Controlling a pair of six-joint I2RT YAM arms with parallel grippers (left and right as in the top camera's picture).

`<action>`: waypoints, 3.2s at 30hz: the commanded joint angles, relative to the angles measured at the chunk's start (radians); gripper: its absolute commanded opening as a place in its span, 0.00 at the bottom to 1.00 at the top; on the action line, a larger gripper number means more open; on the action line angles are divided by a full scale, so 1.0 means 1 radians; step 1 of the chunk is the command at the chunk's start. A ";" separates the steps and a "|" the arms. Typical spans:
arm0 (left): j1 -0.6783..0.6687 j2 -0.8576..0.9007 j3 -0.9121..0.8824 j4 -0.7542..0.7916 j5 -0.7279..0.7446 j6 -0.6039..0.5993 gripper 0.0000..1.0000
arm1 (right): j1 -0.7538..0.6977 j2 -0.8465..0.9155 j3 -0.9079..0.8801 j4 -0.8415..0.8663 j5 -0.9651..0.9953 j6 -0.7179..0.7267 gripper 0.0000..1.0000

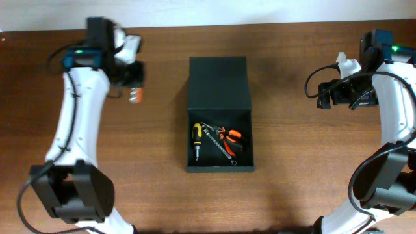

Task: Pack container
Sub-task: 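Lift the socket rail and carry it over the black box, then lower the socket rail into the box and open the left gripper, then withdraw the left gripper up and left away from the box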

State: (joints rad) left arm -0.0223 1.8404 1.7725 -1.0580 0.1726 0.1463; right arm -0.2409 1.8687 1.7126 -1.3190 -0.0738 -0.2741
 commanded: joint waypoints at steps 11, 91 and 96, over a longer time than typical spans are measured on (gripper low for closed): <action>-0.495 -0.040 0.021 -0.085 0.113 0.128 0.02 | -0.002 0.002 0.000 0.000 -0.013 -0.010 0.99; 0.014 0.248 1.019 -0.629 -0.172 -0.162 0.99 | -0.002 0.002 0.000 0.000 -0.013 -0.010 0.99; 0.135 0.248 0.953 -0.629 -0.028 -0.209 0.99 | -0.002 0.002 0.000 0.000 -0.013 -0.010 0.99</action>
State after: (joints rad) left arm 0.0429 2.1098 2.7682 -1.6836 0.0368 -0.0124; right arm -0.2409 1.8687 1.7123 -1.3190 -0.0738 -0.2741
